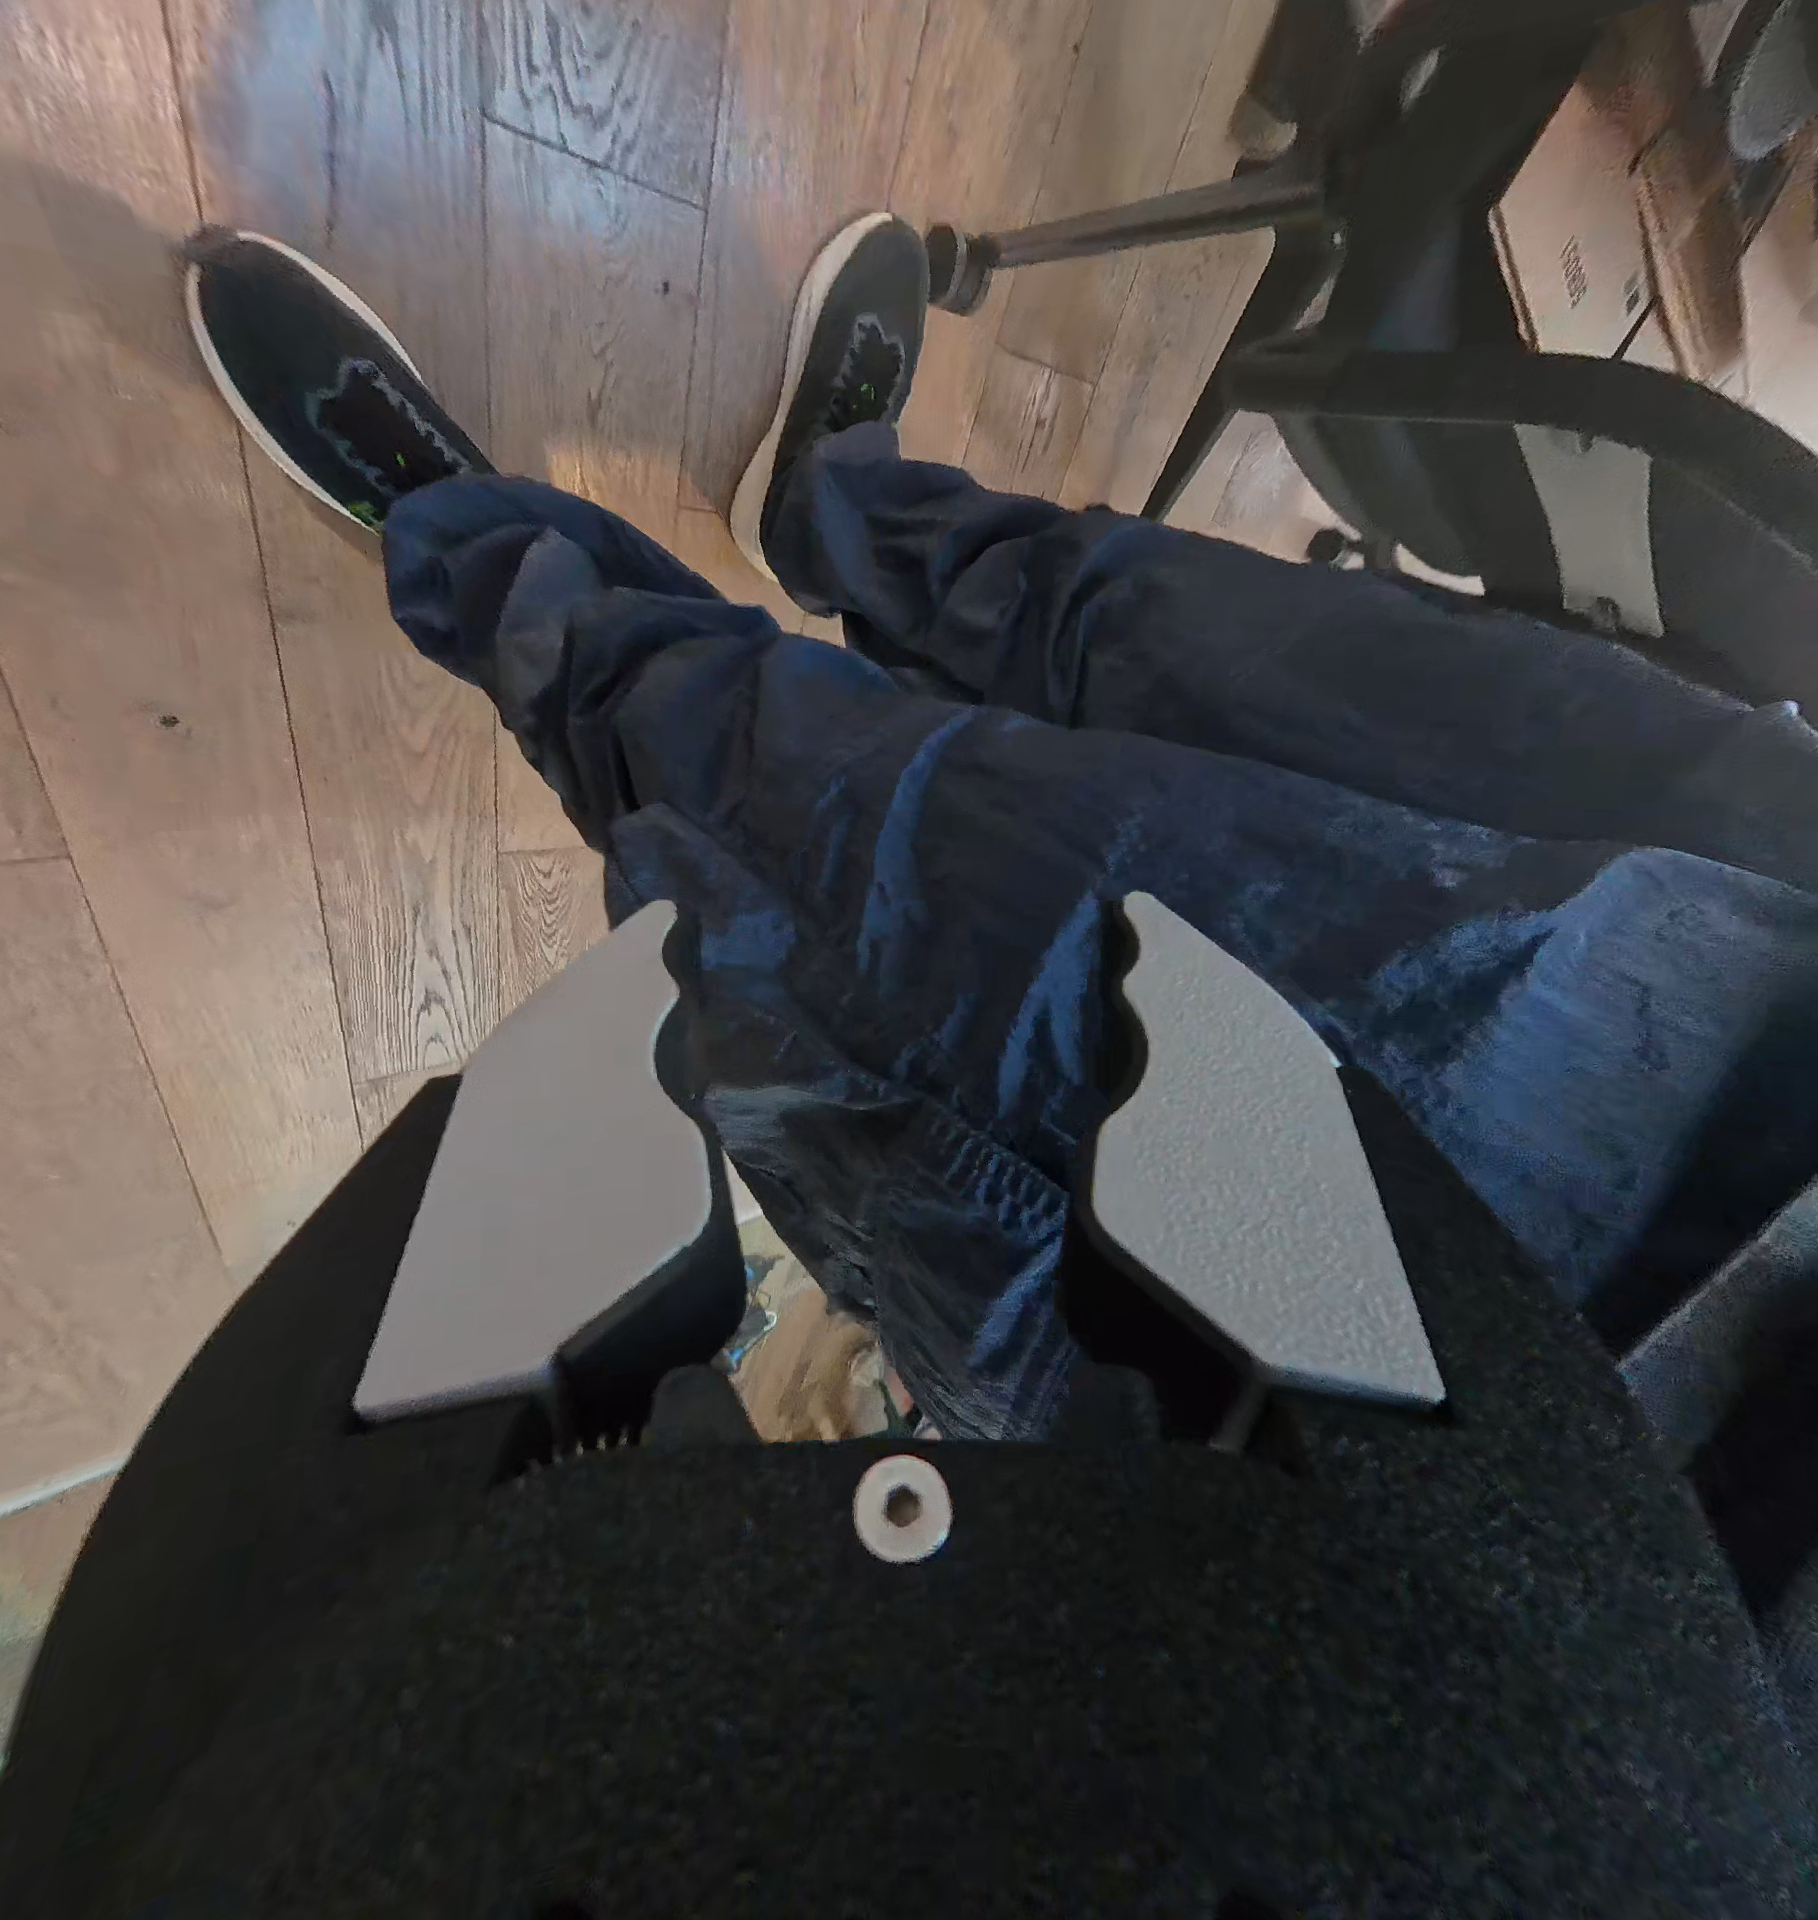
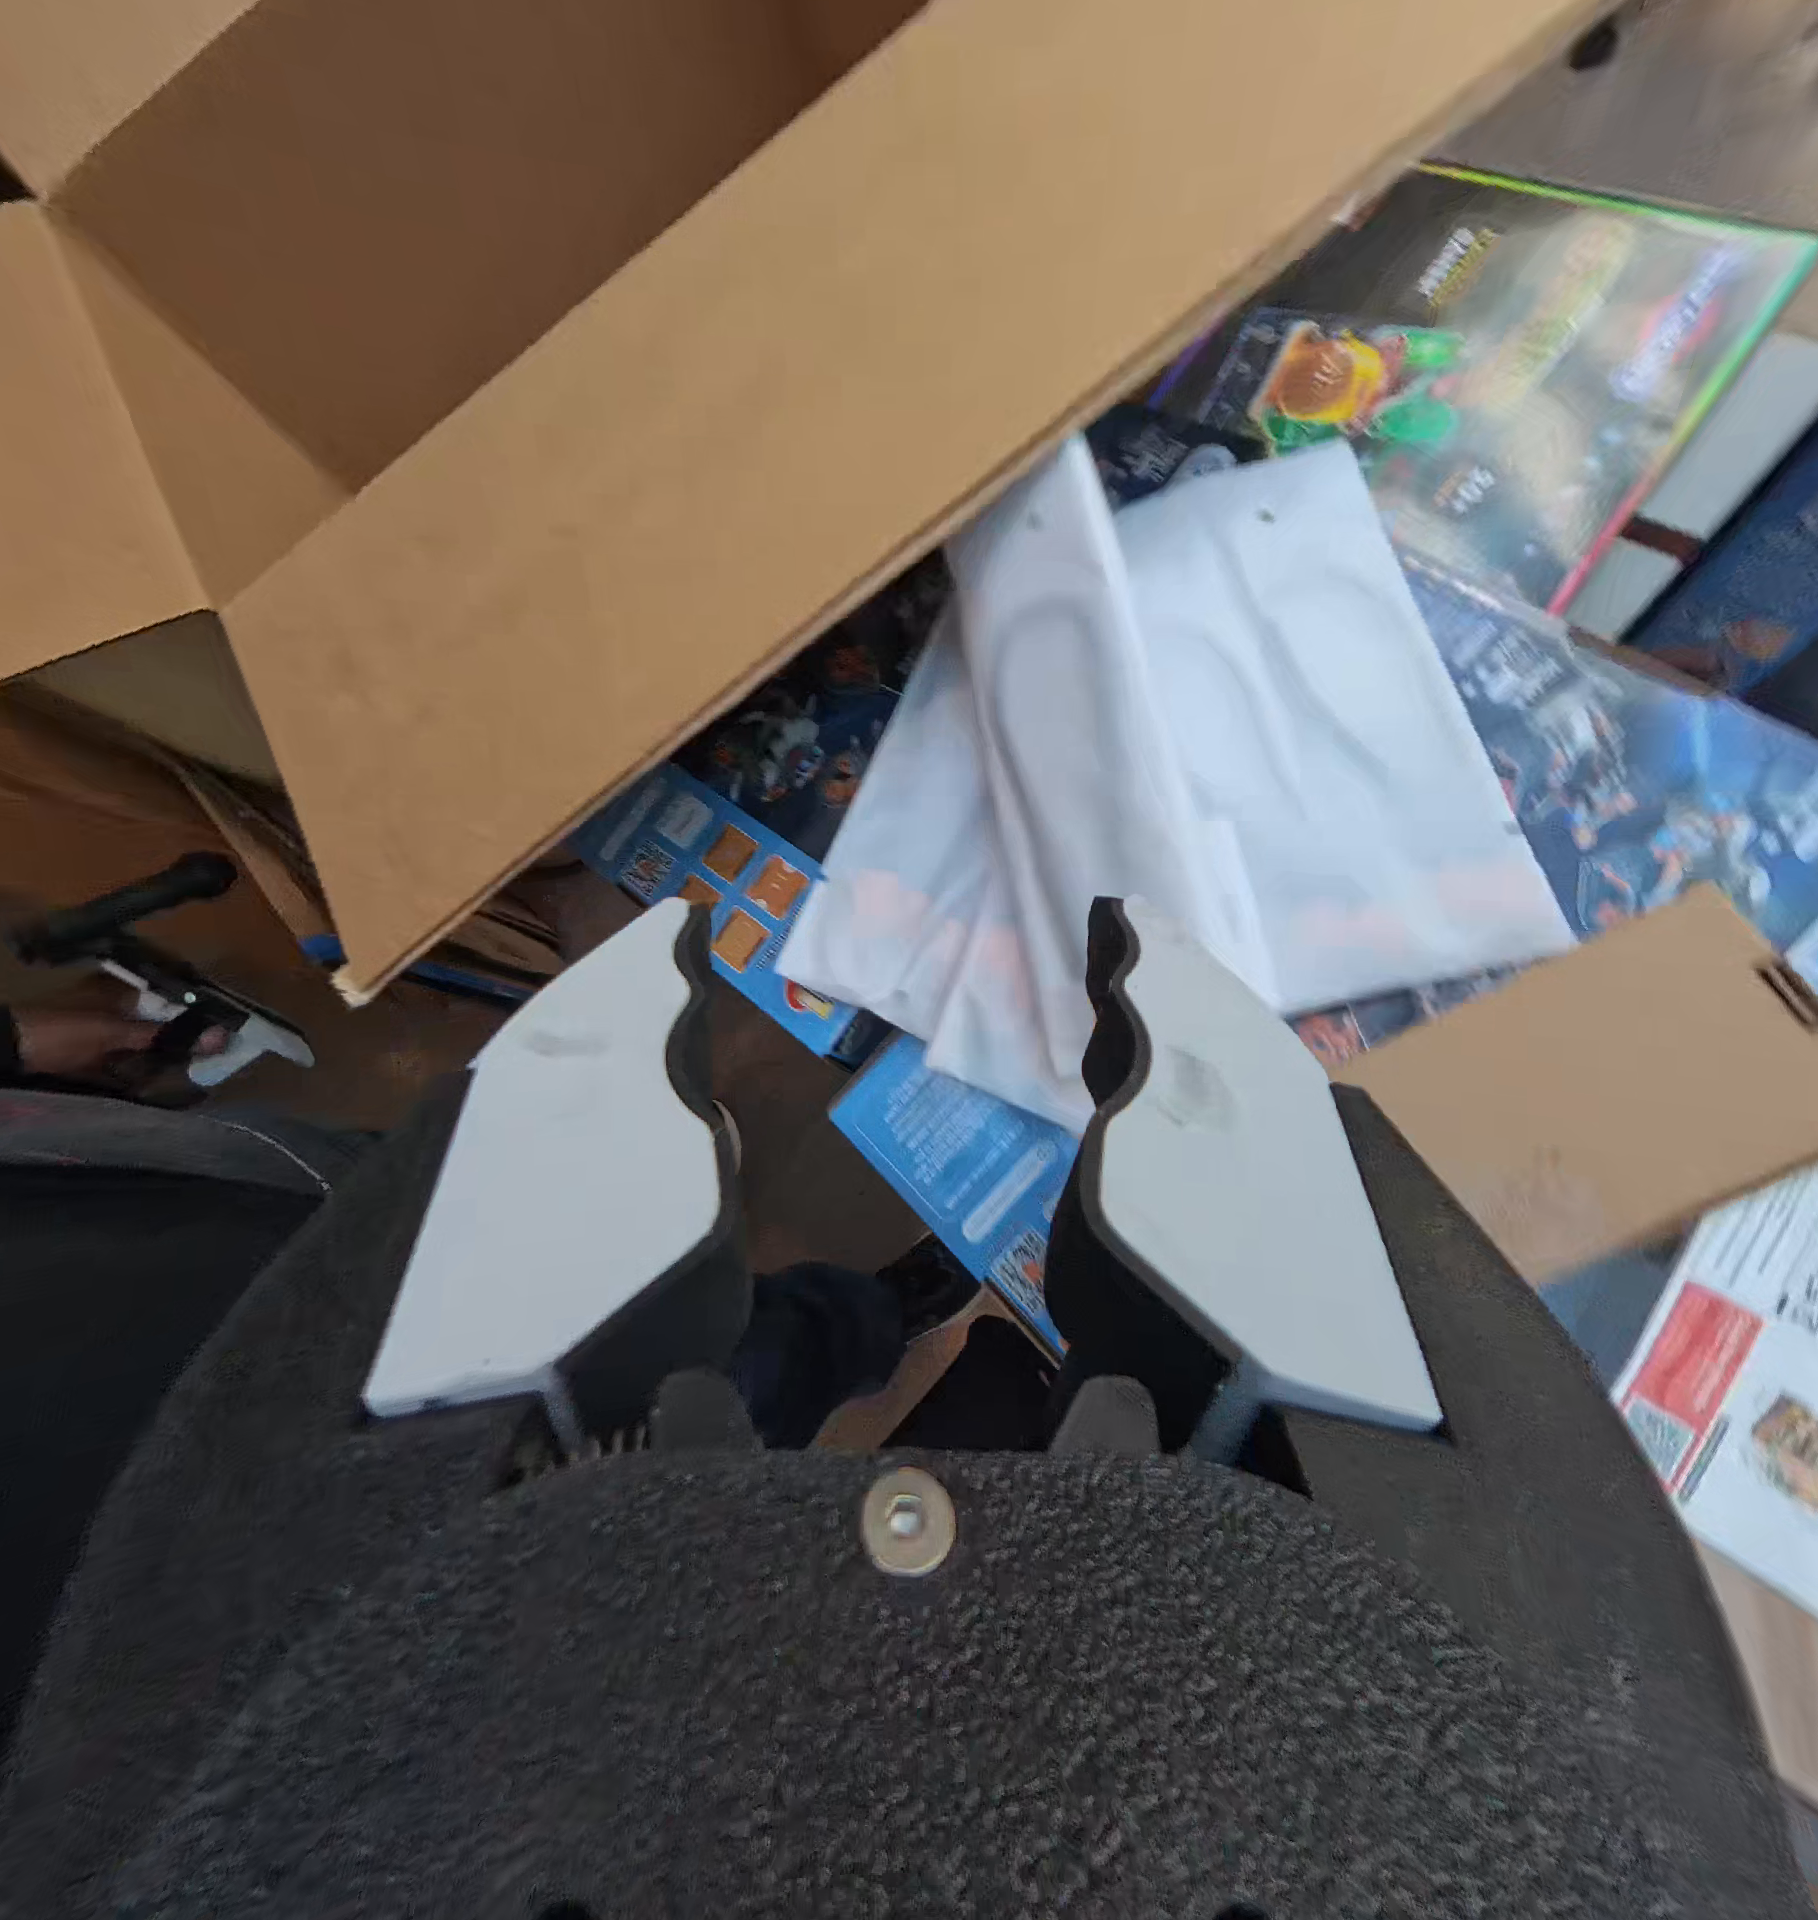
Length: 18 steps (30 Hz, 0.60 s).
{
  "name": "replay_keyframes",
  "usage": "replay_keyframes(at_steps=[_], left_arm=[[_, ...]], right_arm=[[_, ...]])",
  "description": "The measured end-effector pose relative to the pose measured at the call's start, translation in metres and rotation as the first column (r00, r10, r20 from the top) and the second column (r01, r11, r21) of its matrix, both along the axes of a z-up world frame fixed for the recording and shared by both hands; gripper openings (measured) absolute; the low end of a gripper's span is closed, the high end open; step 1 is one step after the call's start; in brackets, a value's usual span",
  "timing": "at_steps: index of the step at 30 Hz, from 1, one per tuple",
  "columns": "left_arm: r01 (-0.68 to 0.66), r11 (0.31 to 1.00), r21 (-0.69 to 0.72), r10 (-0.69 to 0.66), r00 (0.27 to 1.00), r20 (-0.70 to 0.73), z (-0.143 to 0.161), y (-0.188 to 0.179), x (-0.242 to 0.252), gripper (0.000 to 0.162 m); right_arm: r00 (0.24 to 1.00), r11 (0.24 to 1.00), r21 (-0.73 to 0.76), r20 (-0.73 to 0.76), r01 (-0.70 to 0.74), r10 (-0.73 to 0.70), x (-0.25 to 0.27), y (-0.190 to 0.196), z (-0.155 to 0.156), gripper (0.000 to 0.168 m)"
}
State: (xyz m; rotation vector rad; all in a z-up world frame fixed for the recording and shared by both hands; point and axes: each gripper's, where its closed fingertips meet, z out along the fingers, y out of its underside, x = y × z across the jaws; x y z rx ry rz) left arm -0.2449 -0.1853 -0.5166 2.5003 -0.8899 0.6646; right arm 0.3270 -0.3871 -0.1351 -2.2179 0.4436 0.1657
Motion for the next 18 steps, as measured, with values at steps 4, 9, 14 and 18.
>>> replay_keyframes(at_steps=[4,9,14,18], left_arm=[[-0.071,0.997,0.003,0.071,0.996,0.048,-0.005,0.029,-0.033,0.071],[-0.132,0.991,-0.013,0.133,0.989,0.063,-0.013,0.051,-0.075,0.07],[-0.196,0.98,-0.048,0.198,0.979,0.051,-0.019,0.051,-0.107,0.07],[-0.242,0.967,-0.075,0.246,0.969,0.04,-0.019,0.038,-0.118,0.07]], right_arm=[[0.946,0.961,-0.067,0.17,-0.268,0.276,-0.074,0.106,0.034,0.069],[0.763,0.826,-0.212,0.315,-0.523,0.564,-0.16,0.227,0.052,0.073],[0.589,0.658,-0.367,0.295,-0.657,0.752,-0.2,0.329,0.023,0.08],[0.515,0.508,-0.514,0.144,-0.691,0.845,-0.2,0.407,-0.045,0.08]])
